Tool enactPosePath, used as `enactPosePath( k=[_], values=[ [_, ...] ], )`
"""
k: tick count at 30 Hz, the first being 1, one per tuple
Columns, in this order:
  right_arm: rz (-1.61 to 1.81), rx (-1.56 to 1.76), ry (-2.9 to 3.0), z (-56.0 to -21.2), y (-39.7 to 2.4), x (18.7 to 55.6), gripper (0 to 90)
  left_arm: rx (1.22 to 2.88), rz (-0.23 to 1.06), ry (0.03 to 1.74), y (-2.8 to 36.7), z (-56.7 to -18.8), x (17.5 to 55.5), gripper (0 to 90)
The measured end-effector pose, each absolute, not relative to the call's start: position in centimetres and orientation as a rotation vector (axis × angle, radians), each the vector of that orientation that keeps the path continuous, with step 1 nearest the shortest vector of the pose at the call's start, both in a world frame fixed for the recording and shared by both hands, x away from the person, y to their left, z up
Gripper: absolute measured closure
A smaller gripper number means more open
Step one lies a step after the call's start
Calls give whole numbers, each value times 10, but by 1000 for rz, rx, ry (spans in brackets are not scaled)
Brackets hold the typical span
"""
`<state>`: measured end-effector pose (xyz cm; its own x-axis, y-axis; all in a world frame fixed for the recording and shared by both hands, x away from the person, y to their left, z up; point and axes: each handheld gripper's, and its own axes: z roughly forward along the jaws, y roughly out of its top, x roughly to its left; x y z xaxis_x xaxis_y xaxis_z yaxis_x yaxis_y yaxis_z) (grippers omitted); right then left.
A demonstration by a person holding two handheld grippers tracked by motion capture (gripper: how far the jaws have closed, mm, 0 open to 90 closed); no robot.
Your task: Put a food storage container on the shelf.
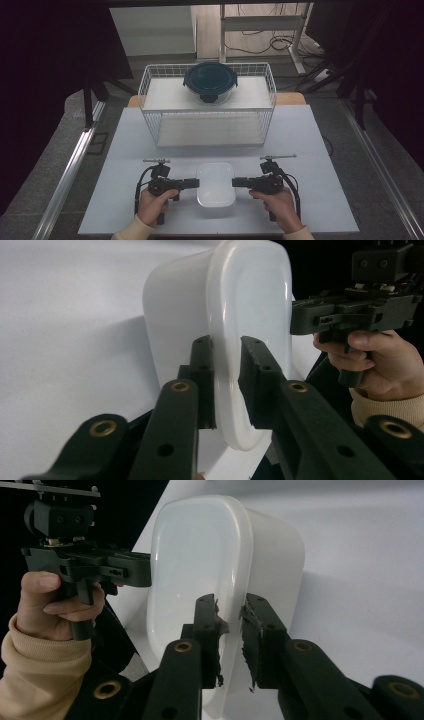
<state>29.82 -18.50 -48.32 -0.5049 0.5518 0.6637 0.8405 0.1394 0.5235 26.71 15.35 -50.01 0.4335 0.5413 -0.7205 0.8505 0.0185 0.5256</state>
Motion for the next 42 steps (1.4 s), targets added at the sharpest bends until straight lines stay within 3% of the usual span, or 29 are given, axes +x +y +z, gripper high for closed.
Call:
enactPosePath(
  k=[42],
  values=[
    [-1494,-1189,-2255,-438,-176,285,805,1693,-178,1124,161,-454,252,793]
  ],
)
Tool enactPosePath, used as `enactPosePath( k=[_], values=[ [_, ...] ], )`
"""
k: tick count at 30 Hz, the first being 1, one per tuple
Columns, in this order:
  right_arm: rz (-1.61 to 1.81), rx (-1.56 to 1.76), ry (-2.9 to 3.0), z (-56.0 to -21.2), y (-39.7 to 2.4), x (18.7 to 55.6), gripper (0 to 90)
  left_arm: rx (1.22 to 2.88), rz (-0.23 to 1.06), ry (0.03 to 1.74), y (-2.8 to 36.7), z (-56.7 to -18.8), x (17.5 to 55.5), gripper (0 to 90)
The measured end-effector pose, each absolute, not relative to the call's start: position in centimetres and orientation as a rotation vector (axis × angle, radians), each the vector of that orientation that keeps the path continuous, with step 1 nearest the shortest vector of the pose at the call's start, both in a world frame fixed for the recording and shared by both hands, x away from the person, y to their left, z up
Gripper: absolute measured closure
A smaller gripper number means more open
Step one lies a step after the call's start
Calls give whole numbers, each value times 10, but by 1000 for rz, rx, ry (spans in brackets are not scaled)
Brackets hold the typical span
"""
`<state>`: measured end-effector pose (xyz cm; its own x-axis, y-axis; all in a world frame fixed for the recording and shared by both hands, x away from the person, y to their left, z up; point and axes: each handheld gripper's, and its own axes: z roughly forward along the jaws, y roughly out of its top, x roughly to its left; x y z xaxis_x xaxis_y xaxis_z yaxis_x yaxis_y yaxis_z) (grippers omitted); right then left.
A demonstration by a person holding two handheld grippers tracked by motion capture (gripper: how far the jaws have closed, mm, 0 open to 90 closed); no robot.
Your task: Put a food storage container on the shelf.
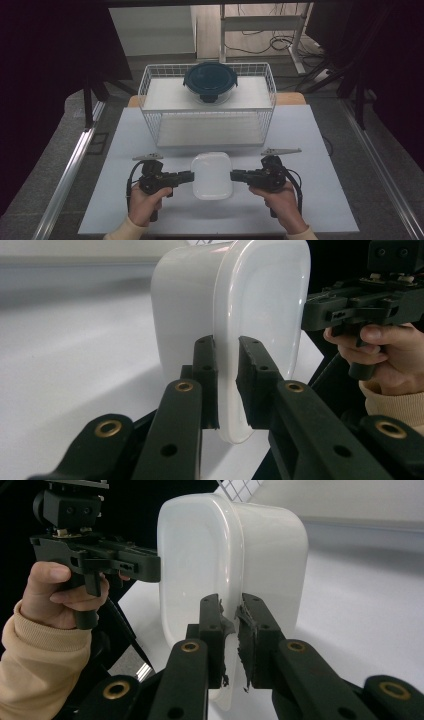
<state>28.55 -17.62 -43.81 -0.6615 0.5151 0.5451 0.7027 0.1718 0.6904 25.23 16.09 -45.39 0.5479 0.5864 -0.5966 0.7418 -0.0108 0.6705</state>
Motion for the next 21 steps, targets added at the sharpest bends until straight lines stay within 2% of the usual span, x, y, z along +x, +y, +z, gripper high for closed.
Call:
enactPosePath(
  k=[21],
  values=[
    [-1556,-1145,-2309,-411,-172,286,805,1702,-118,1087,164,-429,256,793]
  ],
)
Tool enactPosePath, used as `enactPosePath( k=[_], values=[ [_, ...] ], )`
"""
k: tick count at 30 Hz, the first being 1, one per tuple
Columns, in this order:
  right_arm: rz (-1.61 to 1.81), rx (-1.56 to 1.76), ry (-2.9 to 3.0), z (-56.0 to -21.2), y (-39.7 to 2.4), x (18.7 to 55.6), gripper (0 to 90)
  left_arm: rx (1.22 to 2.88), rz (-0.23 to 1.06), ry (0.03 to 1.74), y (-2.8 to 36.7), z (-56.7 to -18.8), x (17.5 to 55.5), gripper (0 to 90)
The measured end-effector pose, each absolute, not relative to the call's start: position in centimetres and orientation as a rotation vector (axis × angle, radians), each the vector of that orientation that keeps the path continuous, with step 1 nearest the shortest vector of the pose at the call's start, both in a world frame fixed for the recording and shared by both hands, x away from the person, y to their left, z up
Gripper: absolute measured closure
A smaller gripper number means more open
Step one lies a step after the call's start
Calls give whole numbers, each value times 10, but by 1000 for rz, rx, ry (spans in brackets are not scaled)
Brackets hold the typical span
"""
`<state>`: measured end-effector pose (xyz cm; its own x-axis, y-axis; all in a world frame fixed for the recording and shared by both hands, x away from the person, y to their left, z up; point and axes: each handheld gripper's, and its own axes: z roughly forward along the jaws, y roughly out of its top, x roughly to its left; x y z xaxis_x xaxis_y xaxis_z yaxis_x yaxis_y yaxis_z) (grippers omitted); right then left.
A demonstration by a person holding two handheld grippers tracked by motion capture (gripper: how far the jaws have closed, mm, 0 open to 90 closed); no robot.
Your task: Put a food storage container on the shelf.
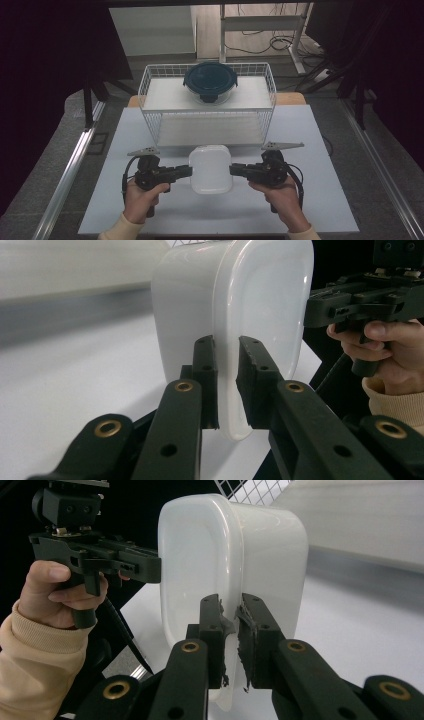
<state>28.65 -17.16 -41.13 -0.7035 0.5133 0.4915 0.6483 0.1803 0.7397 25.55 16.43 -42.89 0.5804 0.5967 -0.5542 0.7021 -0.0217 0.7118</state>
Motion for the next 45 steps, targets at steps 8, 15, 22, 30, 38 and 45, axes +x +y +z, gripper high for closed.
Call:
enactPosePath(
  k=[8,15,22,30,38,45],
  values=[
    [-1587,-1131,-2327,-394,-171,297,805,1704,-94,1058,165,-408,267,794],
    [-1623,-1123,-2338,-373,-170,305,804,1710,-69,1036,166,-385,276,794],
    [-1654,-1108,-2348,-354,-169,313,804,1705,-42,1018,167,-366,285,794],
    [-1678,-1073,-2389,-327,-162,325,804,1682,-3,1007,173,-343,295,793],
    [-1687,-1067,-2405,-303,-155,340,804,1677,15,999,178,-323,309,792],
    [-1687,-1067,-2419,-287,-151,351,804,1676,15,995,182,-310,322,792]
  ],
)
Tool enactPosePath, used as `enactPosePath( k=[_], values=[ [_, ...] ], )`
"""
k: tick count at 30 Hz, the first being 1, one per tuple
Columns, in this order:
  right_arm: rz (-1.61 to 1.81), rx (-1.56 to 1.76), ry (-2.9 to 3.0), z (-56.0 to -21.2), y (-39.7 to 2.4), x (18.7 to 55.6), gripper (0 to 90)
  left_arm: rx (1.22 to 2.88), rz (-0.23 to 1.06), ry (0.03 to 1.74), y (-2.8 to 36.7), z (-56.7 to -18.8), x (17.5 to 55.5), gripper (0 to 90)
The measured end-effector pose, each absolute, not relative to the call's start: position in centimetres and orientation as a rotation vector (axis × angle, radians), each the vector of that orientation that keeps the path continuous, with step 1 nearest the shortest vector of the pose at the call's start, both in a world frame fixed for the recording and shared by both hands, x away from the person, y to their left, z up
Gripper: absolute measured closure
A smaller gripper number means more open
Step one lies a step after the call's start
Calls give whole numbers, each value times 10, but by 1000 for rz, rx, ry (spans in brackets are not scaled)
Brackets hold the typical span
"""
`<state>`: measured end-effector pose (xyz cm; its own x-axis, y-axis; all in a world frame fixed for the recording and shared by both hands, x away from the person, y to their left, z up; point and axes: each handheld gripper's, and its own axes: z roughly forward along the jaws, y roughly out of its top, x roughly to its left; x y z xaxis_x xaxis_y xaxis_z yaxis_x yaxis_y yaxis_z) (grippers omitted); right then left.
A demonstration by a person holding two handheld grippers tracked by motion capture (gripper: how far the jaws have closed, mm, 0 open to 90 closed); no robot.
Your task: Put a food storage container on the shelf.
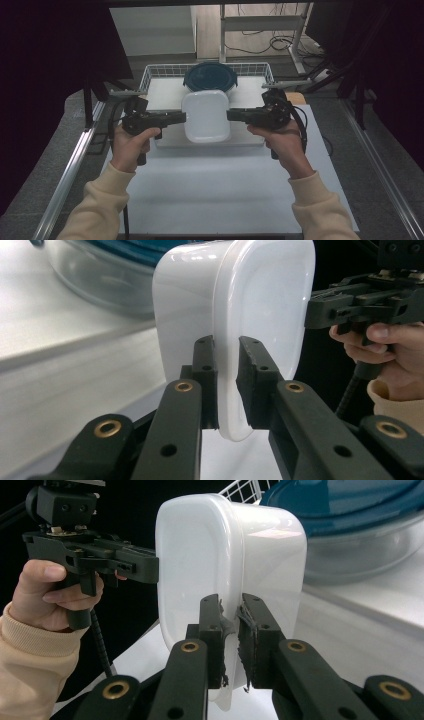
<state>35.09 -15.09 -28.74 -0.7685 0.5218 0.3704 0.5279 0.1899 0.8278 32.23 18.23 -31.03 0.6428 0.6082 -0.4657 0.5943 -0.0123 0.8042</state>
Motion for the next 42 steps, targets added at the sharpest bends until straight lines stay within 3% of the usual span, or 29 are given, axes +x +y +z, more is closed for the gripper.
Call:
enactPosePath(
  k=[26,42],
  values=[
    [-1718,-1090,-2394,-220,-141,399,804,1670,20,1009,191,-241,375,785],
    [-1692,-1150,-2326,-204,-141,426,803,1656,-46,1024,194,-223,407,787]
  ],
)
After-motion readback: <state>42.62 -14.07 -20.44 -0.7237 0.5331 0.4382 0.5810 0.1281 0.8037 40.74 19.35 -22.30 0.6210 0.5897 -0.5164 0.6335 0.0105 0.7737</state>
